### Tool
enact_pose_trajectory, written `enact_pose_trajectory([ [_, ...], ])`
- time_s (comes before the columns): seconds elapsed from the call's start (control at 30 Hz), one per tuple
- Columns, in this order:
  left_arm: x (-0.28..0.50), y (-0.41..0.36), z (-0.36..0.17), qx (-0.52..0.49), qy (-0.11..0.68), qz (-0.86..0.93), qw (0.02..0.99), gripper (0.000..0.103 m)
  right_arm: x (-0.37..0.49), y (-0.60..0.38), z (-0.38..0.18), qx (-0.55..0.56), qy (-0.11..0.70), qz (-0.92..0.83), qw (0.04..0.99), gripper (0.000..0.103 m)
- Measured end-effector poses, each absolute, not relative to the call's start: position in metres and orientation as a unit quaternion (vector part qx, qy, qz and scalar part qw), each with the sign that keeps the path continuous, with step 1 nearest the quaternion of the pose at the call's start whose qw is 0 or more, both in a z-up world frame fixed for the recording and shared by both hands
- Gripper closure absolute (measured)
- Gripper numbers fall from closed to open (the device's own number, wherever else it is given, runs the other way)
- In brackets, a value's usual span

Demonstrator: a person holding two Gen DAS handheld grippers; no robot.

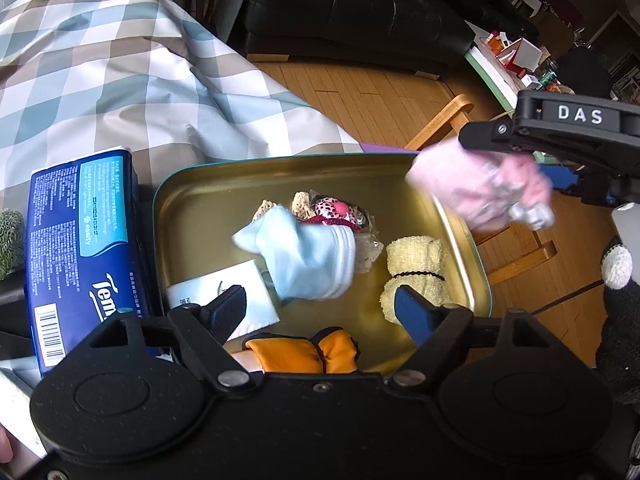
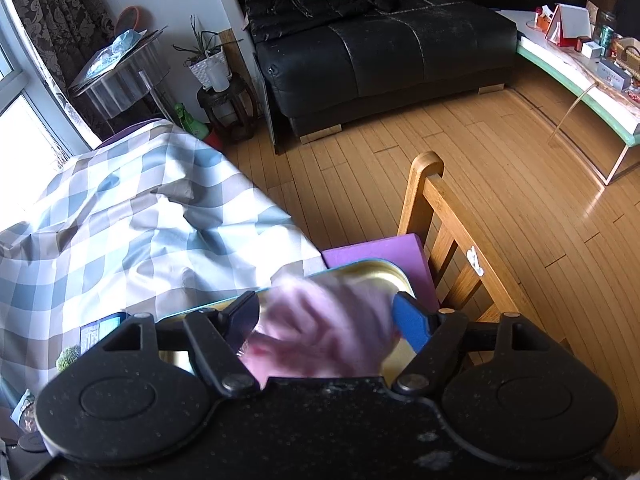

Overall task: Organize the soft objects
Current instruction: 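Carry both items over the gold tray and release them inside, then open both grippers and withdraw them from the gold tray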

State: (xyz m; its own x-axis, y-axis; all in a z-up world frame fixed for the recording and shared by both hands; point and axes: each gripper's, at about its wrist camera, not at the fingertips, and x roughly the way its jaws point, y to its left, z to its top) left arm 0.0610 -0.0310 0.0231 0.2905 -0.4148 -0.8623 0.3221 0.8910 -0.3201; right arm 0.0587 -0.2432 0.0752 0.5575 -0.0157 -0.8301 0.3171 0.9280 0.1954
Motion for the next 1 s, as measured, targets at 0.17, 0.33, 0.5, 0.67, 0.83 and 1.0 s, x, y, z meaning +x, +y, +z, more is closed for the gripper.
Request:
enact_pose_trajectory([
  [0.17,0.0605,-0.0325,0.0197,-0.041,0.555,-0.227,0.799,0.026,0.0571,-0.2429,0.0761,0.157,0.457,-0.098,0.87,0.029],
  [0.33,0.0591,-0.0336,0.018,-0.037,0.558,-0.224,0.798,0.026,0.0565,-0.2441,0.0763,0.158,0.458,-0.097,0.87,0.029],
  [0.5,0.059,-0.0338,0.0156,-0.034,0.562,-0.219,0.797,0.026,0.057,-0.2436,0.0762,0.157,0.459,-0.099,0.869,0.028],
  [0.67,0.0581,-0.0344,0.014,-0.028,0.565,-0.213,0.797,0.026,0.0574,-0.2421,0.0746,0.153,0.462,-0.099,0.868,0.027],
  [0.83,0.0567,-0.0353,0.0143,-0.024,0.565,-0.209,0.798,0.026,0.0587,-0.2395,0.0721,0.142,0.467,-0.101,0.867,0.026],
  [1.0,0.0529,-0.037,0.0177,0.001,0.556,-0.189,0.809,0.026,0.0606,-0.2385,0.0699,0.134,0.471,-0.107,0.865,0.026],
])
